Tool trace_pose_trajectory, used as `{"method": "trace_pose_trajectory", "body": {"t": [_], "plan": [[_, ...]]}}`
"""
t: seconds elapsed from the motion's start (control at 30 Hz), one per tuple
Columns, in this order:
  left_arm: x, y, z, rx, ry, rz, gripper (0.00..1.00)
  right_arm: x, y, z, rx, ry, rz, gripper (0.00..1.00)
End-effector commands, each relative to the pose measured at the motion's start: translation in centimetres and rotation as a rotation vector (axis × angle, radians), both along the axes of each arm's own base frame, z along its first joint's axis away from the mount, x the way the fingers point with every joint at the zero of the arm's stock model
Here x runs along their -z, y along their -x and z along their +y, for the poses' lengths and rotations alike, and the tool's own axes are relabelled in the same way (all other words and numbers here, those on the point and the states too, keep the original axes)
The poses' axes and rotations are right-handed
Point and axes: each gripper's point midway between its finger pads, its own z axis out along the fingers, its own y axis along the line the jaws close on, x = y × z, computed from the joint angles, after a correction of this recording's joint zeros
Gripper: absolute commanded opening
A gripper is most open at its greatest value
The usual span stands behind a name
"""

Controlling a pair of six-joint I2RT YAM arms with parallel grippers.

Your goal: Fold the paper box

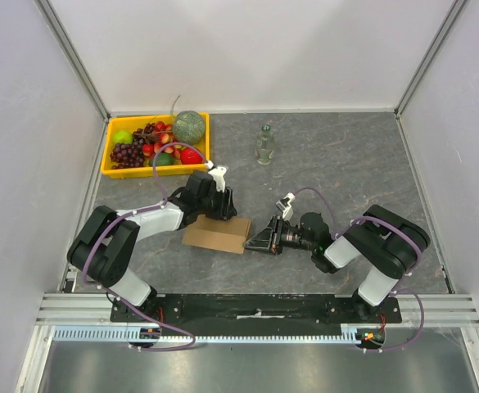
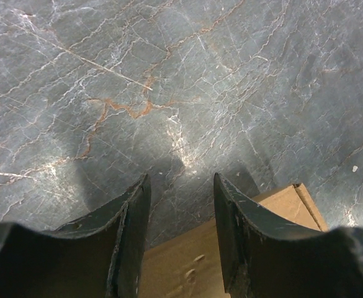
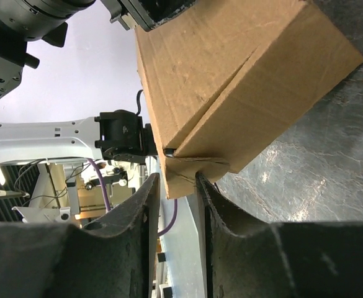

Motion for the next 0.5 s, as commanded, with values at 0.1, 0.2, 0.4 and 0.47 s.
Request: {"method": "trace_pose_trajectory", "body": {"t": [0.1, 0.2, 0.4, 0.47], "plan": [[1.6, 1.5, 0.3, -0.006, -0.024, 0.069, 0.51, 0.4, -0.3, -0.3, 0.000, 0.057, -0.031, 0.44], [1.7, 1.7, 0.6, -0.017, -0.030, 0.068, 0.51, 1.4, -0.4, -0.8, 0.014, 0.122, -0.057, 0.50], [1.1, 1.4, 1.2, -0.051, -0.035, 0.041, 0.51, 2.8, -1.2, -2.5, 0.051, 0.295, -0.153, 0.55], [0.8, 1.2, 1.2, -0.062, -0.035, 0.033, 0.51, 3.0, -1.6, -3.3, 0.069, 0.359, -0.189, 0.56]]}}
